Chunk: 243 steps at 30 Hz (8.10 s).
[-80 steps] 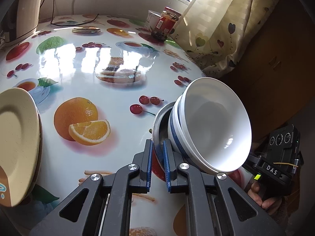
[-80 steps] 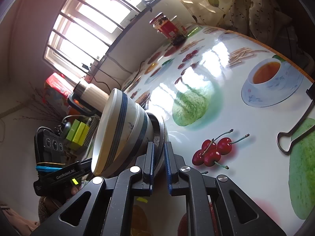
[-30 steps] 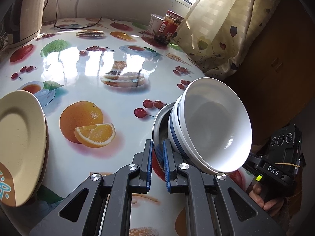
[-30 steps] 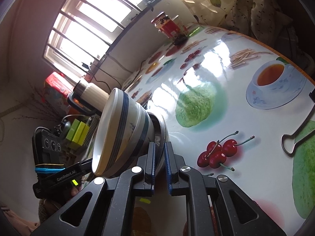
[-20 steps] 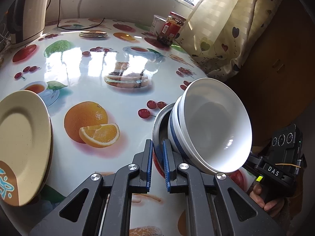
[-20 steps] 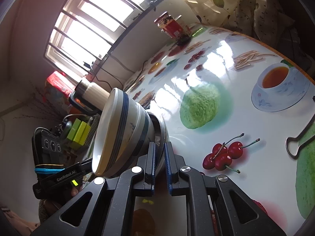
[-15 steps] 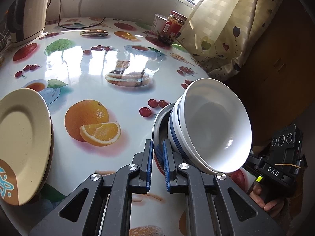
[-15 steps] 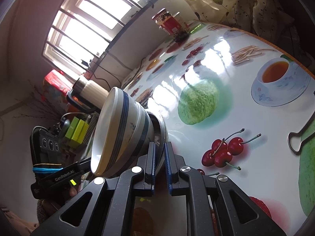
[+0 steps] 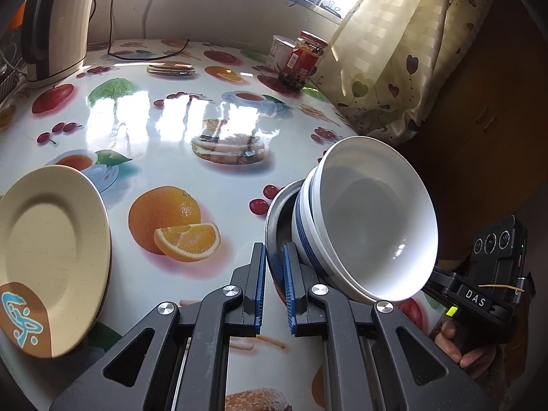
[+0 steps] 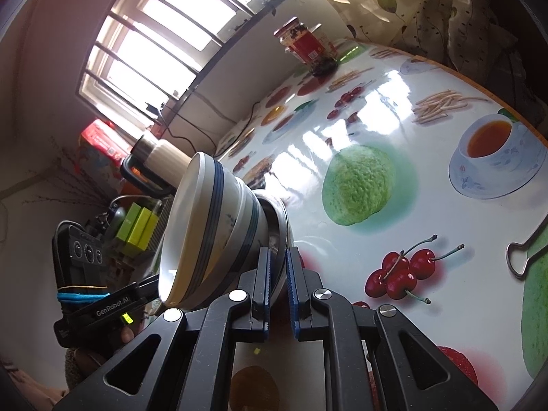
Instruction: Organize plates and bowls
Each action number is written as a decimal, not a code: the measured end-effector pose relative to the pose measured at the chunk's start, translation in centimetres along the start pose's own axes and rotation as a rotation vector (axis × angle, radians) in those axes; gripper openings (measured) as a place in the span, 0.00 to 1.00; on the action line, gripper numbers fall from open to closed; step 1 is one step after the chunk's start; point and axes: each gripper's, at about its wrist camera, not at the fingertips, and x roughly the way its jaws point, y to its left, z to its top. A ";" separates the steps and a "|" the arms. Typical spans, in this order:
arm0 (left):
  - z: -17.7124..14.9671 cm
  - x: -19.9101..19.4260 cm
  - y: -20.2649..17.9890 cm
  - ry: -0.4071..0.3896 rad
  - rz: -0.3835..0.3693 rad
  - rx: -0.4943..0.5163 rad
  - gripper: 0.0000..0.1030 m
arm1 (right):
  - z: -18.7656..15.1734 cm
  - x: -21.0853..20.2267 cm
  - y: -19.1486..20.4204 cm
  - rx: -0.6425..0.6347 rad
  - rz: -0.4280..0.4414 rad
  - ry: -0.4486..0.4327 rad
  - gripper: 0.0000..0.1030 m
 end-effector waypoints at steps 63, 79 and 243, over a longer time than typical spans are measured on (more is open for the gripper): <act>-1.0 -12.3 12.9 -0.184 0.221 -0.242 0.09 | -0.3 13.2 14.9 -0.207 0.187 0.245 0.10; -2.3 -12.7 15.7 -0.180 0.266 -0.307 0.09 | -1.2 16.5 16.7 -0.237 0.200 0.313 0.10; -12.7 -9.4 11.5 -0.079 0.625 -0.186 0.59 | -13.4 13.0 17.9 -0.630 -0.430 0.218 0.82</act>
